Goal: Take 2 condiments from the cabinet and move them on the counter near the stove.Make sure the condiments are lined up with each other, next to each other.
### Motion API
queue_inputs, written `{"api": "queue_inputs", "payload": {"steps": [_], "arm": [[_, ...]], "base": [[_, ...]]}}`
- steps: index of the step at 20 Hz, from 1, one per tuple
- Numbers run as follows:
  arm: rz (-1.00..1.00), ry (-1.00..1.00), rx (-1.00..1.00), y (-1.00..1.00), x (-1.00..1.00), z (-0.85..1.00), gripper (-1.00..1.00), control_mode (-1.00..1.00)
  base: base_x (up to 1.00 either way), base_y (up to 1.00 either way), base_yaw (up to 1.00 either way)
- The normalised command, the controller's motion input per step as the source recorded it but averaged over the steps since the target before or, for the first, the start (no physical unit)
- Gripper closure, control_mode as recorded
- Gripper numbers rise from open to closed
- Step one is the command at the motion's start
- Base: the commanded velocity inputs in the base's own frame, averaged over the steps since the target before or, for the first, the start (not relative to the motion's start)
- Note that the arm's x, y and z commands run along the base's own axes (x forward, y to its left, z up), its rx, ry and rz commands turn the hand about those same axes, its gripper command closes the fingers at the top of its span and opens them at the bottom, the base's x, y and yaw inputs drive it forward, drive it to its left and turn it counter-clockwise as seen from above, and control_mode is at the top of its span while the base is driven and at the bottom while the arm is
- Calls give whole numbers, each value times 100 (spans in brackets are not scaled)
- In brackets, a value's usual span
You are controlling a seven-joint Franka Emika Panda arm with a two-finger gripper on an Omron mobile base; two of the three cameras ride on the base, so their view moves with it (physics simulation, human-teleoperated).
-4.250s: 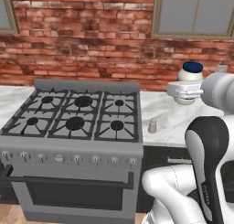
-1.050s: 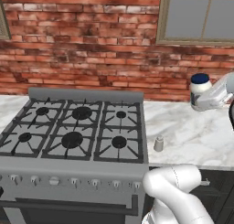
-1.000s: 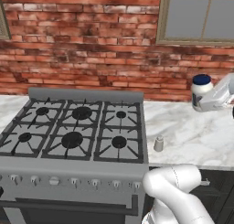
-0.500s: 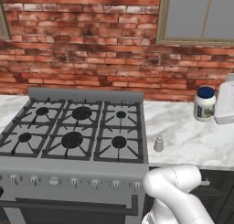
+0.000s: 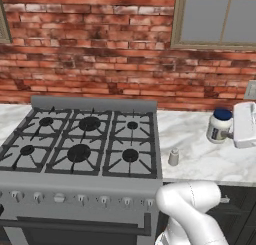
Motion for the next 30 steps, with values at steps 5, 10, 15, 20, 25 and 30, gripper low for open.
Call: {"api": "queue_inputs", "payload": {"steps": [5,10,15,20,25,30], "arm": [[0,10,6,-1,11,-23,100,-100],[0,7,16,-24,1,-29,100,-100],[3,12,8,-14,2,-31,100,-100],[3,6,0,-13,13,-44,100,-100],[3,1,0,-27,22,-43,100,-100],[8,0,1,-7,9,-32,100,-100]], "base": [[0,0,0],[0,0,0],[0,0,0],[0,0,0],[0,0,0],[0,0,0]]}}
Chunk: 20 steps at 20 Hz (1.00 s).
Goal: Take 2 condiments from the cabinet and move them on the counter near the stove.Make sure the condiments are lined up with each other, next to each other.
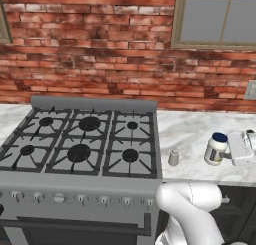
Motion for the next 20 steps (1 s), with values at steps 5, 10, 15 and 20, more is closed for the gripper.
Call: {"api": "queue_inputs", "payload": {"steps": [5,10,15,20], "arm": [[13,0,0,0,20,-29,100,-100],[7,0,0,0,27,-35,100,-100],[4,0,0,0,29,-30,100,-100],[1,0,0,0,28,-11,100,-100]], "base": [[0,0,0],[0,0,0],[0,0,0],[0,0,0]]}}
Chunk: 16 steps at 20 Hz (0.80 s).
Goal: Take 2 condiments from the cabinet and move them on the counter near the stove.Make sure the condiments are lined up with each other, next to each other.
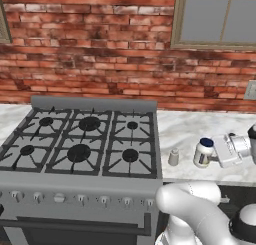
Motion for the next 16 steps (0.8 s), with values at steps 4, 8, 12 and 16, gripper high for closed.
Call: {"api": "queue_inputs", "payload": {"steps": [4,8,12,16], "arm": [[0,0,0,0,22,-6,100,-100],[0,0,0,0,19,-17,100,-100],[0,0,0,2,21,-23,100,-100],[0,0,0,7,20,-24,100,-100]], "base": [[0,0,0],[0,0,0],[0,0,0],[0,0,0]]}}
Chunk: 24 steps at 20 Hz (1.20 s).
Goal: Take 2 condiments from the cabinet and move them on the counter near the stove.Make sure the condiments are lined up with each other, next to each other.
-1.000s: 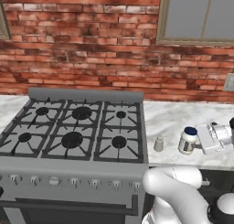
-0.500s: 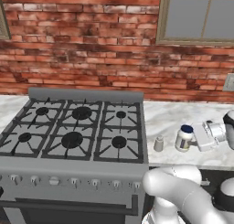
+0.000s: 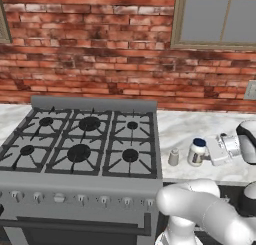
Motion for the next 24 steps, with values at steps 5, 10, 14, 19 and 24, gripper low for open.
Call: {"api": "queue_inputs", "payload": {"steps": [5,10,14,19,24], "arm": [[0,0,0,1,22,-21,100,-100],[0,0,0,0,23,-19,100,-100],[0,0,0,0,22,-20,100,-100],[0,0,0,0,20,-21,100,-100],[0,0,0,0,15,-20,100,-100]], "base": [[0,0,0],[0,0,0],[0,0,0],[0,0,0],[0,0,0]]}}
